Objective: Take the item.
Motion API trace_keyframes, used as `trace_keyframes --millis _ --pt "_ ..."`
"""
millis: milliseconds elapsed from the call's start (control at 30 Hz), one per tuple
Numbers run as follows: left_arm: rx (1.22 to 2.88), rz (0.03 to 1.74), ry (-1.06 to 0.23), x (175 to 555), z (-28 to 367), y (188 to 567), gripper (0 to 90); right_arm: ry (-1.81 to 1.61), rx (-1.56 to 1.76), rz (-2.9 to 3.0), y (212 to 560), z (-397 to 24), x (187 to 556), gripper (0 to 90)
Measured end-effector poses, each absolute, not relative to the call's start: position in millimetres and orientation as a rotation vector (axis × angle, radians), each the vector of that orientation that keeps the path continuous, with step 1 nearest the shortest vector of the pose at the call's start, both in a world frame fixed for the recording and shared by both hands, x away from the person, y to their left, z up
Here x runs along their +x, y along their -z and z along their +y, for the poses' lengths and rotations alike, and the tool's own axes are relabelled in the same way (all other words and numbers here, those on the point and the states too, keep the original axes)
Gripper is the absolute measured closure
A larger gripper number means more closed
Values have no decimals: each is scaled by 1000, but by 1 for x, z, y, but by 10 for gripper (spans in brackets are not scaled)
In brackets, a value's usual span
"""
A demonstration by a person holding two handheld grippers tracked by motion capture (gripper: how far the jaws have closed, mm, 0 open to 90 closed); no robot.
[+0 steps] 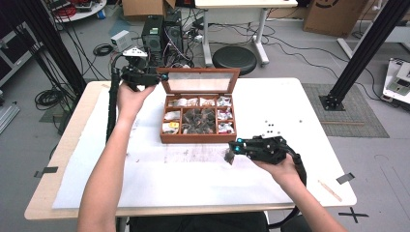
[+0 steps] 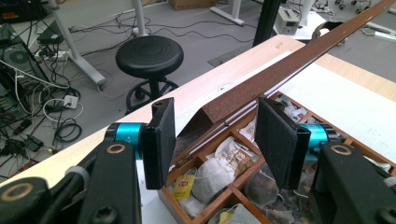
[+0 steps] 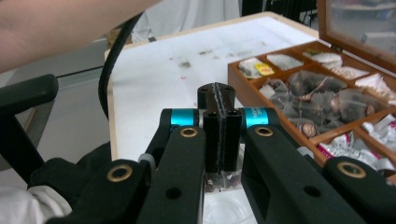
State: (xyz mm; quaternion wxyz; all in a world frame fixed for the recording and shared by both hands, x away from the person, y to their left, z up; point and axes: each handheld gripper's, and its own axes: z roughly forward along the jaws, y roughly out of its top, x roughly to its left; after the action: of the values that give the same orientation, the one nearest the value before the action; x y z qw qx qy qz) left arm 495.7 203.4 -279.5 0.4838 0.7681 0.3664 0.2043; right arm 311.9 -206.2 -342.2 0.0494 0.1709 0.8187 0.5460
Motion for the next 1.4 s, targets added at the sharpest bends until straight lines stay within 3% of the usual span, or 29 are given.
trace_keyframes --millis 500,733,1400 --pt "1870 894 -498 496 203 280 481 -1615 569 2543 360 -204 315 900" --pt "1869 895 -496 496 203 280 480 -1606 586 2532 360 -204 315 851" --pt "1863 890 -492 496 204 281 479 -1653 694 2333 337 -222 327 599"
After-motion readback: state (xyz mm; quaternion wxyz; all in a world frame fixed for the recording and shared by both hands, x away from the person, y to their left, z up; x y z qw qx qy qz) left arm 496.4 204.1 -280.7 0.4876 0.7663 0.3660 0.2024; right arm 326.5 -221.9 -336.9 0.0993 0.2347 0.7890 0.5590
